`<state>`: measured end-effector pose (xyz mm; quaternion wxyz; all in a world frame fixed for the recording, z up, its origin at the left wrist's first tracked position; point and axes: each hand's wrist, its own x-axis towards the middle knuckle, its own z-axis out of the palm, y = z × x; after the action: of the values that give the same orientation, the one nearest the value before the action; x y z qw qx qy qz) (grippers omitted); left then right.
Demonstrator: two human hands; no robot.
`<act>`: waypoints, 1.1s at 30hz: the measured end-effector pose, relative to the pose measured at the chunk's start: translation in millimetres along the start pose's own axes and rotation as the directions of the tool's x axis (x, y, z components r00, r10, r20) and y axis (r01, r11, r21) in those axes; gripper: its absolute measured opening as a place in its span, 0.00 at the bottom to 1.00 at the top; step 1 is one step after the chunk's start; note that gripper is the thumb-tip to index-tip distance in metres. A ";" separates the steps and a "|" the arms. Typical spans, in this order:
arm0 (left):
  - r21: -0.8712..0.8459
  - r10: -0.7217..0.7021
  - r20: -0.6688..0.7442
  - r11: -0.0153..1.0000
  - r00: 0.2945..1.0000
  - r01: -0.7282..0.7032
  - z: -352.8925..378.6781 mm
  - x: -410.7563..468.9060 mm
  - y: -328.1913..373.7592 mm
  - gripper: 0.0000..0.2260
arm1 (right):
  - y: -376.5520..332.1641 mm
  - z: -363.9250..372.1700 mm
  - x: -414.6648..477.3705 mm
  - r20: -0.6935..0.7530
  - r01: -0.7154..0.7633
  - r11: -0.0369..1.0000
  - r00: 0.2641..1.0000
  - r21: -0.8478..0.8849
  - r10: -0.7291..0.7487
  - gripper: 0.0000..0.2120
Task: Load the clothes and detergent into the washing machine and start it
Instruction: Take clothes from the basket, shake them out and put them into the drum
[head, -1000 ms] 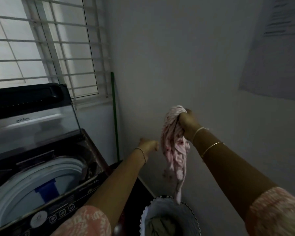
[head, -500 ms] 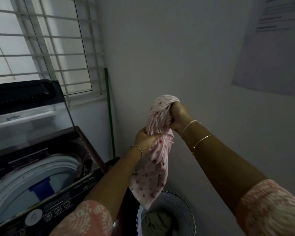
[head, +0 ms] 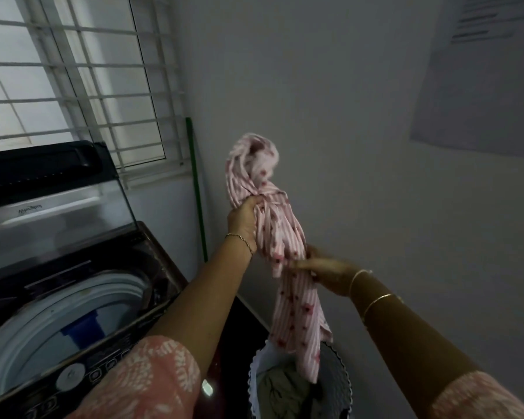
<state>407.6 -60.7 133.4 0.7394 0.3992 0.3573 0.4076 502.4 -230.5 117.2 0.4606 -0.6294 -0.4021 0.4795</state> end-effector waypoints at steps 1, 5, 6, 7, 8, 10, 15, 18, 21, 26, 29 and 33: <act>-0.018 -0.006 -0.012 1.000 1.000 0.006 1.4 -0.8 2.7 0.34 | 8.4 2.2 0.1 0.004 -0.016 0.999 1.000 -0.042 0.016 0.27; -0.050 -0.044 0.018 0.998 0.999 0.045 7.8 -29.1 19.1 0.23 | 32.2 14.1 4.4 -0.023 -0.067 0.990 0.998 -0.122 0.064 0.38; -0.045 -0.057 0.037 0.997 0.998 0.059 8.8 -35.5 22.5 0.16 | 35.5 18.0 5.6 -0.065 -0.056 0.991 0.997 -0.118 0.049 0.37; -0.049 -0.082 0.049 0.995 0.995 0.084 9.6 -40.4 25.2 0.14 | 37.8 21.9 7.8 -0.119 -0.042 0.992 0.992 -0.121 0.028 0.35; -0.060 -0.097 0.054 0.993 0.994 0.100 8.8 -38.4 25.9 0.14 | 38.9 25.7 10.4 -0.177 -0.023 0.994 0.984 -0.111 0.004 0.32; -0.066 -0.103 0.043 0.992 0.994 0.106 5.6 -37.4 28.6 0.18 | 39.3 30.7 16.4 -0.295 -0.015 0.995 0.955 -0.095 -0.013 0.27; -0.072 -0.043 -0.033 0.997 0.999 0.041 -11.0 -35.6 35.3 0.14 | 39.9 22.8 24.8 -0.453 -0.079 0.948 0.889 -0.308 -0.073 0.19; -0.038 -0.002 -0.047 0.999 0.999 0.000 -28.2 -31.3 40.7 0.08 | 36.8 13.2 17.7 -0.458 -0.142 0.928 0.888 -0.343 -0.034 0.18; 0.010 -0.031 0.054 0.999 0.998 0.030 -41.4 -32.4 46.1 0.12 | 35.7 1.1 14.7 -0.452 -0.249 0.906 0.889 -0.342 0.074 0.19; 0.221 -0.035 0.151 0.975 0.988 0.001 -54.0 -40.6 40.5 0.05 | 21.4 -8.1 13.9 -0.480 -0.210 0.978 0.859 -0.011 0.179 0.14; 0.301 0.022 0.185 0.950 0.982 -0.078 -55.7 -48.3 32.0 0.07 | -1.1 -5.1 8.0 -0.419 -0.197 0.967 0.873 0.163 0.248 0.15; 0.362 0.044 0.213 0.924 0.976 -0.120 -54.9 -54.2 20.8 0.19 | -27.5 -0.8 10.1 -0.370 -0.163 0.942 0.889 0.293 0.269 0.19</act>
<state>331.8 -85.1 139.3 0.6646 0.5861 0.3346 0.3207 503.6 -214.1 141.4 0.5540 -0.6916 -0.1601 0.4350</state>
